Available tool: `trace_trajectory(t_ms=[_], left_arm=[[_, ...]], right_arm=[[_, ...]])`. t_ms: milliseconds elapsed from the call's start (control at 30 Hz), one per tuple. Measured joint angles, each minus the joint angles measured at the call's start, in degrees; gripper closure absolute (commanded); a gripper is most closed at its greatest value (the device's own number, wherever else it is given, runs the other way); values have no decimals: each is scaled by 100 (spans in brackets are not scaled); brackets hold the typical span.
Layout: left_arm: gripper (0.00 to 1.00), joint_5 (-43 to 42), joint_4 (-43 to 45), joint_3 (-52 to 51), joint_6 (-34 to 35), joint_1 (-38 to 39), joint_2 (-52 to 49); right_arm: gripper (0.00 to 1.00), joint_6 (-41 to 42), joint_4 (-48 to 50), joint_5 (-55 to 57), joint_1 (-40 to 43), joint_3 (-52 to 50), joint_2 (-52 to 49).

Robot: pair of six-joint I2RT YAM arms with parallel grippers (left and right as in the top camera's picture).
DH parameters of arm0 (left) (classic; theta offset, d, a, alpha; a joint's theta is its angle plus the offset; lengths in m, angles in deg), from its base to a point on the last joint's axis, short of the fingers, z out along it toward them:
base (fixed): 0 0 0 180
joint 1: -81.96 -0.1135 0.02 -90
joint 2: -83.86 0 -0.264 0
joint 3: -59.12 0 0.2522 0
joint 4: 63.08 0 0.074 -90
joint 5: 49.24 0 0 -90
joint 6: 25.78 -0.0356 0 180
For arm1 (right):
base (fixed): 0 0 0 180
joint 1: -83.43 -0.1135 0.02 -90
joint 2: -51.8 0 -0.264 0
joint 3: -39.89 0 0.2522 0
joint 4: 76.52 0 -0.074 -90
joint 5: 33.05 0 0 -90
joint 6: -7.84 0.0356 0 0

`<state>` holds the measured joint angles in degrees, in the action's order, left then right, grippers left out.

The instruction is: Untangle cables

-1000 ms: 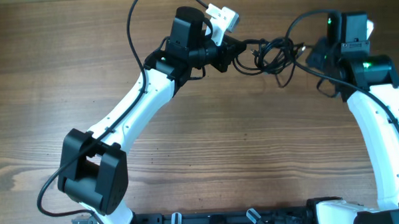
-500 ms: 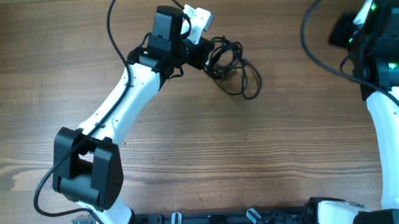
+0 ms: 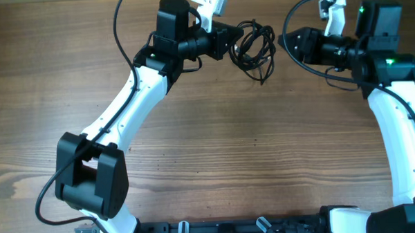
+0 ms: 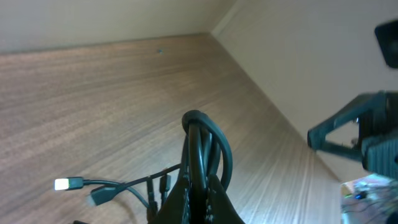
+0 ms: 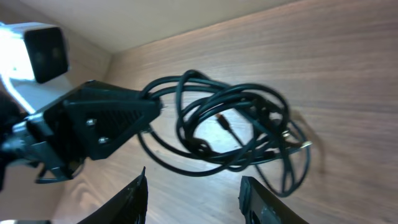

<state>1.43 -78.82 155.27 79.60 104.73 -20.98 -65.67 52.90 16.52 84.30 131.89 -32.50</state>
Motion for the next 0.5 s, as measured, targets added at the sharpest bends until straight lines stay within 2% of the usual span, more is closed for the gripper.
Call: trace_trajectory(t_ms=[200,400,500], left_arm=[[96,-26,55,0,586,72,0],[96,-66,72,0,693,234,0],[96,-68,72,-2,730,234,-2]], right_arm=[[50,1226,94,658,-516,0,-61],[51,1878,479,949,-577,0,-590],[57,2111,769,962,-577,-2,-859]])
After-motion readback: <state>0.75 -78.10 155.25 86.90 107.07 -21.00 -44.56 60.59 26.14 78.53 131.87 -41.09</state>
